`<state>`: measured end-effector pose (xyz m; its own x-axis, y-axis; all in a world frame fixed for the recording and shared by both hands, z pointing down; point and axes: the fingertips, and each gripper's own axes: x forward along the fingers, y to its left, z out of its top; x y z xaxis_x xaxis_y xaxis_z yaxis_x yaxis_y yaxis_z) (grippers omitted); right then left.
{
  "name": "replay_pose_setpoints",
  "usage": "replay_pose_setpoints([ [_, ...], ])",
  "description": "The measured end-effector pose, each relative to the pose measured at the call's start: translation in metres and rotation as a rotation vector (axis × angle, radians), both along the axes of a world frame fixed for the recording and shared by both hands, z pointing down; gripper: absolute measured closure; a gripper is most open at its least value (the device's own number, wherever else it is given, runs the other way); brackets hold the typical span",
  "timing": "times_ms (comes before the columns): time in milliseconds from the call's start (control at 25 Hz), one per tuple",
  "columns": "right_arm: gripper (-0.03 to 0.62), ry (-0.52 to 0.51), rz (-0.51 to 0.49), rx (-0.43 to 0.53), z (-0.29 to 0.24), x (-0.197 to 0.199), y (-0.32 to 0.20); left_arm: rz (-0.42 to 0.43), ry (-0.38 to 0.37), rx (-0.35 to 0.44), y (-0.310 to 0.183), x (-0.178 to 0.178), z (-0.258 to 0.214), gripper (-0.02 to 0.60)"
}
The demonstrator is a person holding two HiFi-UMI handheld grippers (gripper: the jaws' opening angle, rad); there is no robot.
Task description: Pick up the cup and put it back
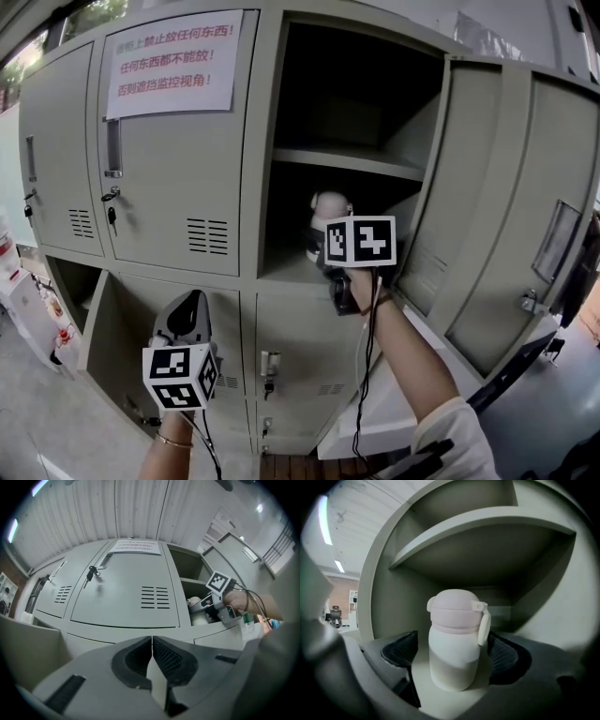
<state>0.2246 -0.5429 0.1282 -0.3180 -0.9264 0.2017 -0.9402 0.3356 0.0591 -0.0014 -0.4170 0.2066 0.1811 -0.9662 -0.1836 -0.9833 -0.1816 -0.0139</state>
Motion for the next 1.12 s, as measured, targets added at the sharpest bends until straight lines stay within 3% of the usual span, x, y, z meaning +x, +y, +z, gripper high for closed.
replay_pose_setpoints([
  [160, 0.148, -0.008, -0.039, -0.080, 0.009, -0.007, -0.004, 0.000, 0.003, -0.003, -0.004, 0.002, 0.002, 0.571],
  [600, 0.149, -0.009, -0.040, -0.092, 0.001, -0.005, -0.019, 0.003, 0.012, -0.013, -0.010, 0.005, 0.007, 0.571],
  [760, 0.227, -0.064, -0.037, -0.094, 0.000, -0.002, -0.021, -0.004, 0.017, -0.018, -0.009, 0.002, 0.010, 0.571],
  [1120, 0.241, -0.108, -0.079, -0.108, 0.001, -0.007, -0.023, -0.001, 0.026, -0.043, -0.009, 0.010, 0.021, 0.571],
])
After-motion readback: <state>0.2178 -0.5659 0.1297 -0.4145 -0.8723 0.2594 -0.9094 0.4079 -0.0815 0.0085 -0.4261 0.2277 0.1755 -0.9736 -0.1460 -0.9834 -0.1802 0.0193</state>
